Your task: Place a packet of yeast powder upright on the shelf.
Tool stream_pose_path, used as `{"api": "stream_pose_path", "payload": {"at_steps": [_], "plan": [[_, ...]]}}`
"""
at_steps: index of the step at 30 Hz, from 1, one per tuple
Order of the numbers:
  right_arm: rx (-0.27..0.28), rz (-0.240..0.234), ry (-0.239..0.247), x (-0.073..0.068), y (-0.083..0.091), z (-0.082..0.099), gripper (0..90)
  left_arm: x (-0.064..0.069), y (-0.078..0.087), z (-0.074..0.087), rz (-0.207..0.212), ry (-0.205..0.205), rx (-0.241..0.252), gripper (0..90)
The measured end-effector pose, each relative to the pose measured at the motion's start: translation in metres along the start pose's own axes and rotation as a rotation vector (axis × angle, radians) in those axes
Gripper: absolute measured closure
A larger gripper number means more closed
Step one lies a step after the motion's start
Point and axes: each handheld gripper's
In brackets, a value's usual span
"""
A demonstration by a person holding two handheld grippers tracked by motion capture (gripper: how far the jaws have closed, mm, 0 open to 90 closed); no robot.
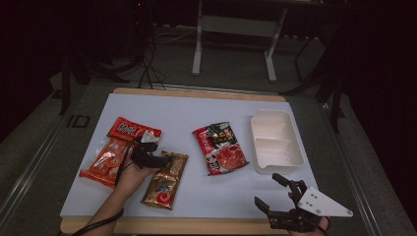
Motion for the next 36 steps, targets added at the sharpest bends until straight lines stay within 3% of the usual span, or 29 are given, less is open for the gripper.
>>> {"api": "stream_pose_path", "payload": {"at_steps": [4,12,23,27,29,30,31,34,36], "plan": [[-0.008,-0.004,0.006,-0.001,-0.001,0.000,14.7,-0.001,-0.006,-0.002,-0.001,0.017,-0.010,22.6],[-0.012,0.000,0.006,-0.001,0.000,0.001,14.7,-0.002,-0.014,-0.003,0.037,0.043,-0.040,23.6],[-0.016,-0.004,0.012,-0.001,-0.001,0.001,15.8,0.004,-0.014,-0.002,0.054,0.046,-0.062,39.7],[-0.015,-0.005,0.007,-0.001,0.000,0.001,15.8,0.005,-0.013,-0.005,0.055,0.032,-0.096,43.1],[-0.015,-0.004,0.009,-0.001,0.000,0.001,15.8,0.007,-0.012,-0.007,0.065,0.012,-0.117,47.6],[-0.015,-0.005,0.009,-0.001,0.000,0.001,15.8,0.007,-0.012,-0.008,0.097,0.008,-0.124,53.8],[-0.015,-0.004,0.008,-0.001,0.000,0.001,15.8,0.007,-0.012,-0.008,0.118,0.001,-0.127,68.5],[-0.013,-0.005,0.007,-0.001,0.000,0.001,15.8,0.012,-0.012,-0.007,0.076,-0.036,-0.121,72.2],[-0.014,-0.005,0.008,-0.001,0.000,0.001,15.8,0.012,-0.012,-0.006,0.061,-0.048,-0.113,81.2]]}}
Point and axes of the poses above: each handheld gripper's, and its own axes: y roughly backward along the jaws, z roughly out of its underside, x roughly to its right, and after that the axes turned 14 degrees about -x, right-handed
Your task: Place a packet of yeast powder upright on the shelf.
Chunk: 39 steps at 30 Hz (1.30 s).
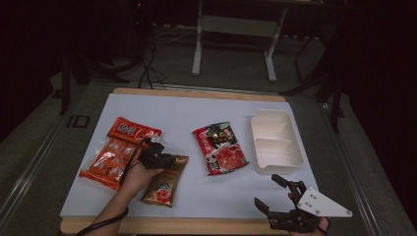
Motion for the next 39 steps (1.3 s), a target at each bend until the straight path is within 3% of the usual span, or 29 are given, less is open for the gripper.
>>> {"api": "stream_pose_path", "payload": {"at_steps": [1,2,5,10,16,24,26,29,33,39], "plan": [[0.000,-0.001,0.001,0.000,0.000,0.000,15.8,0.000,0.000,0.003,-0.014,-0.021,0.022,81.2],[0.000,-0.001,0.001,0.000,0.000,0.000,15.8,0.000,0.000,0.003,-0.009,-0.011,0.022,86.2],[0.001,0.000,-0.002,0.000,0.000,0.000,15.8,-0.001,0.004,0.003,0.003,-0.006,0.034,87.6],[-0.001,0.000,-0.005,0.001,-0.001,0.000,15.8,0.002,0.022,0.000,0.008,-0.016,0.054,88.4],[0.000,-0.001,-0.003,0.001,-0.001,0.000,16.6,0.010,0.046,0.000,-0.031,-0.056,0.095,88.5],[0.053,0.009,-0.031,0.001,0.006,-0.002,13.8,0.016,0.065,0.006,-0.027,-0.057,0.152,88.6],[0.045,-0.001,-0.033,0.003,0.006,-0.002,11.0,0.021,0.078,0.010,-0.023,-0.065,0.181,88.6],[0.035,-0.004,-0.040,0.004,0.006,-0.002,10.7,0.024,0.083,0.012,-0.014,-0.068,0.199,88.6],[0.028,0.041,-0.037,0.003,0.005,-0.002,10.8,0.027,0.091,0.017,0.012,-0.053,0.235,88.7],[0.019,0.058,-0.018,0.001,0.004,-0.003,12.7,0.036,0.101,0.019,0.005,-0.094,0.247,88.7]]}}
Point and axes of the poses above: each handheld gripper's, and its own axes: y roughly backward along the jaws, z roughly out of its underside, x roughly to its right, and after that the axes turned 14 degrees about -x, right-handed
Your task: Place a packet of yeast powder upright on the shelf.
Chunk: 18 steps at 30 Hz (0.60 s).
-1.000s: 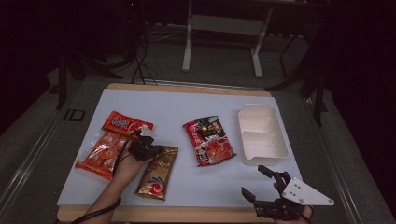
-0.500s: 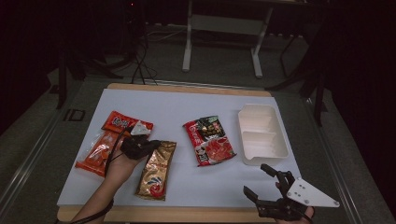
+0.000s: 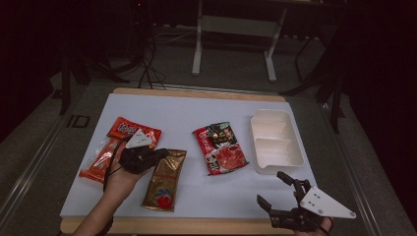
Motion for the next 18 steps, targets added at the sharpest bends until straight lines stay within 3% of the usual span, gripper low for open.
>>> {"api": "stream_pose_path", "payload": {"at_steps": [4,9,13,18], "plan": [[0.000,0.016,0.014,0.003,0.000,-0.001,13.9,0.007,0.009,0.001,0.019,-0.021,0.027,88.8],[-0.019,0.018,-0.033,0.007,0.001,-0.002,13.4,0.018,0.020,0.000,0.045,-0.045,0.056,89.0],[-0.028,-0.010,-0.078,0.007,0.003,-0.007,11.1,0.028,0.031,-0.005,0.065,-0.067,0.108,89.0],[-0.012,-0.043,-0.056,0.002,0.003,-0.016,10.7,0.042,0.041,-0.017,0.079,-0.091,0.165,89.0]]}}
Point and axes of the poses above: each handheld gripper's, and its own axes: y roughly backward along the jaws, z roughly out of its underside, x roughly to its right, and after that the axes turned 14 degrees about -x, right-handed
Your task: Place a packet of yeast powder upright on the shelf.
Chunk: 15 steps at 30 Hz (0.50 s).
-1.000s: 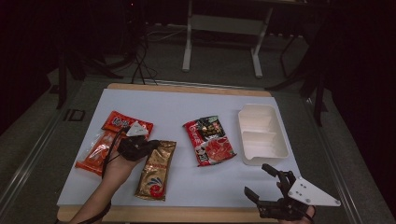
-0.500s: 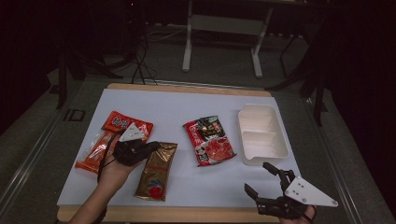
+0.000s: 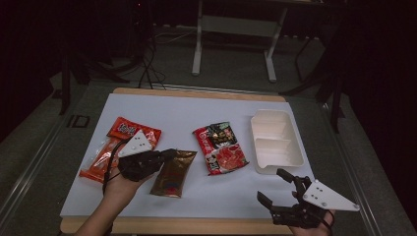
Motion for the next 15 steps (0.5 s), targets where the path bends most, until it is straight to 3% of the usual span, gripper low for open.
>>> {"api": "stream_pose_path", "payload": {"at_steps": [4,6,8,15], "plan": [[0.008,0.005,0.026,-0.003,-0.001,-0.008,10.8,0.008,-0.003,-0.011,0.036,-0.012,0.038,89.0],[0.018,-0.010,0.023,-0.002,-0.002,-0.018,13.4,0.012,-0.006,-0.016,0.030,-0.015,0.048,89.0],[0.002,-0.018,0.030,-0.003,-0.004,-0.023,20.8,0.015,-0.008,-0.020,0.041,-0.015,0.060,89.0],[-0.033,-0.032,0.035,-0.005,-0.021,-0.037,23.5,0.026,-0.019,-0.033,0.059,-0.018,0.100,89.0]]}}
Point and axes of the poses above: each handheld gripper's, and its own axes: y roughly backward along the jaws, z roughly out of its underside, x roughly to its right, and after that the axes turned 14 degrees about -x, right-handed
